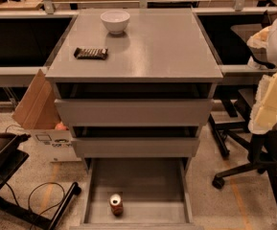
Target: Pick coke can from bottom drawer and place on counter
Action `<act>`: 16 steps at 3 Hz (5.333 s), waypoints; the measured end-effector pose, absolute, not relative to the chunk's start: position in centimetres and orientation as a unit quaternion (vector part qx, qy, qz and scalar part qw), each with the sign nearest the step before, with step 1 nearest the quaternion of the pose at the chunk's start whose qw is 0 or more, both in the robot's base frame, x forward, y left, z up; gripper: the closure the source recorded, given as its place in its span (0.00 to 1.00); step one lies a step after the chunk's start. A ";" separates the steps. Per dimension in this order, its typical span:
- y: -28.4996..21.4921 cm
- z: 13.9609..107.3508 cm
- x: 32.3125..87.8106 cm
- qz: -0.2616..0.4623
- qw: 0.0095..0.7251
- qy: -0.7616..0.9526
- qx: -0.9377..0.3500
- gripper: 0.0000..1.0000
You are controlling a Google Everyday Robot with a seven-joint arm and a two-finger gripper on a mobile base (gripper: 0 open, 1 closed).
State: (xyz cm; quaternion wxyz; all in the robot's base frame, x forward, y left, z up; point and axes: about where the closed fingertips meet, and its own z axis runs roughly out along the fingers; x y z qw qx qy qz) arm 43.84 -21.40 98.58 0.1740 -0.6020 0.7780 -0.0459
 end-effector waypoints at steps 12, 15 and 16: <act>-3.8 40.8 50.0 0.308 0.356 0.717 -0.515 0.00; -0.9 35.5 50.7 0.345 0.361 0.688 -0.526 0.00; 0.3 30.7 53.3 0.358 0.366 0.668 -0.540 0.00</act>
Offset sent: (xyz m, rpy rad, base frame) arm 0.0333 0.0057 -0.1053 0.2735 -0.1313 -0.0180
